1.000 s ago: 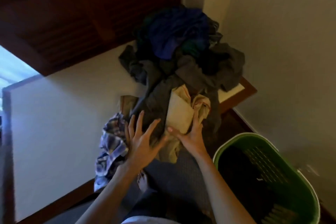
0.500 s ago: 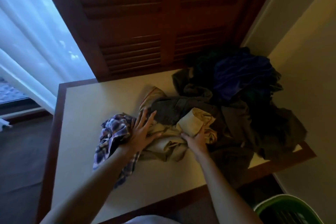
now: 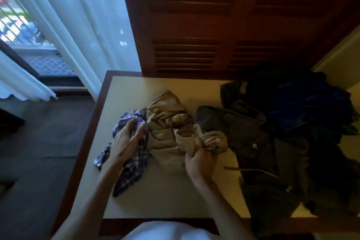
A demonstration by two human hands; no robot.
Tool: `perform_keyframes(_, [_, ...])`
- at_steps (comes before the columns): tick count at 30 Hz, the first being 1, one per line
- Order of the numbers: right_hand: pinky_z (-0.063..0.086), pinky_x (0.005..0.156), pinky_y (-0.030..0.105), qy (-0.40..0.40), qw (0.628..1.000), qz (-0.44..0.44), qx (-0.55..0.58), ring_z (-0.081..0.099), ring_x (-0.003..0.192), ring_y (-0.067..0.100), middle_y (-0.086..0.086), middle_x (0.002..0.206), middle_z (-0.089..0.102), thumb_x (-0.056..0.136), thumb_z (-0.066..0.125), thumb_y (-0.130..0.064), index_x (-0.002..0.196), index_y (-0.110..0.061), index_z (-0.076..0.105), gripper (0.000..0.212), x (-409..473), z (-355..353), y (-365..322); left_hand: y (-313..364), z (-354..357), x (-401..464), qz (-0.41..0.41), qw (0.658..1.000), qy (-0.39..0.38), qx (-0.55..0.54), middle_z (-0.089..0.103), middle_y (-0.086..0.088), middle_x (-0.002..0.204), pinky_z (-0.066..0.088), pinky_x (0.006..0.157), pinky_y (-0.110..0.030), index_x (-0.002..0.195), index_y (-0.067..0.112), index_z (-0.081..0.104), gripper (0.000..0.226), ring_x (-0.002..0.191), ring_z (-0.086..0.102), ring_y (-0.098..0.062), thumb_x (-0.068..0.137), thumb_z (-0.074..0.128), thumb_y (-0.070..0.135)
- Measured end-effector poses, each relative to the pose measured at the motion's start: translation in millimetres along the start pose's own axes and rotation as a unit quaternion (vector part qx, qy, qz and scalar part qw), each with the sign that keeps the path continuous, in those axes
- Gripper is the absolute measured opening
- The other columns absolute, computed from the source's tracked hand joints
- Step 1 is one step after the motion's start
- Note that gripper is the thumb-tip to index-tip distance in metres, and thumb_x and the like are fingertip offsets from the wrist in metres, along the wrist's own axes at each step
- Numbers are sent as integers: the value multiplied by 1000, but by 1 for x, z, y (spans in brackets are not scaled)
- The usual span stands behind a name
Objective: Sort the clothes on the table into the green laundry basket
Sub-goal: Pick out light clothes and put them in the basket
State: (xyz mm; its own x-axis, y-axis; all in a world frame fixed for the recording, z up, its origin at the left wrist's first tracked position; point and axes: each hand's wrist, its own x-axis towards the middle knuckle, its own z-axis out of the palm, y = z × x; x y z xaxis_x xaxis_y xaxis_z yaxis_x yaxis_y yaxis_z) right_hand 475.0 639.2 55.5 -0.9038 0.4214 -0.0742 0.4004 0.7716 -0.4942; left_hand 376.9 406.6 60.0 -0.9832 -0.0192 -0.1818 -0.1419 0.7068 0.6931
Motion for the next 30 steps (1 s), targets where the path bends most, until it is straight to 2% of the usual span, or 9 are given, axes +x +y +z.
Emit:
perform_keyframes(2, [44,97,54,46,981,-137,-126,55,118,38,11,123,68,70,78,-29,127,-30,62,59,17,-24,-11,-4,-8,-2,-25,991,59,121,53,-7,147,39,106,-53,144,42,44,73,129,48,-36,86,27,83])
perform_keyframes(6, [43,96,60,78,926,-288,-230,48,118,42,20,125,57,90,34,-14,116,-26,65,43,48,-58,-52,-6,-9,6,-74,974,50,207,11,-15,167,9,118,-64,153,54,22,81,150,14,-43,79,16,87])
perform_keyframes(9, [27,112,69,-51,896,-366,-245,23,144,47,21,155,33,83,59,-14,135,-25,56,53,70,-24,-66,-16,11,15,-69,979,-17,191,-12,-11,169,-3,115,-72,152,61,6,79,153,0,-46,78,10,90])
perform_keyframes(12, [-10,114,71,-263,879,-314,-243,-18,151,38,11,168,-5,76,70,-39,155,-33,24,92,74,38,-62,-27,43,7,-75,980,-57,178,-9,-8,170,7,117,-71,153,59,4,81,153,10,-43,78,-1,90])
perform_keyframes(16, [-14,115,68,-338,890,-251,-175,-14,153,33,12,167,1,76,62,-63,154,-44,9,97,83,62,-70,-50,48,6,-93,975,-25,202,20,-14,165,39,107,-59,156,47,14,73,140,36,-41,91,21,80])
perform_keyframes(19, [-9,116,65,-238,931,-250,-118,4,153,36,11,163,19,72,55,-76,151,-55,-12,106,107,36,-94,-65,35,20,-72,981,2,181,44,-18,140,51,88,-50,153,38,26,68,109,56,-40,95,43,69])
perform_keyframes(22, [-3,116,66,-126,959,-232,-99,-17,152,36,5,167,-9,62,57,-91,153,-50,-16,124,133,25,-106,-84,12,37,-51,988,25,141,43,-16,123,58,65,-49,144,37,30,65,80,60,-36,91,56,62])
perform_keyframes(27, [-5,117,69,-265,951,-147,-56,-30,147,37,-4,164,-29,61,51,-95,149,-62,-2,108,149,59,-116,-114,-28,69,-5,969,74,237,30,-15,153,49,86,-57,155,46,25,59,117,49,-42,100,43,59])
perform_keyframes(30, [-1,122,56,-315,940,-122,-49,-24,150,38,-4,164,-29,74,52,-87,147,-56,31,82,134,89,-117,-99,-20,74,69,956,1,286,-3,-2,171,19,111,-74,155,56,14,56,150,14,-44,100,27,59])
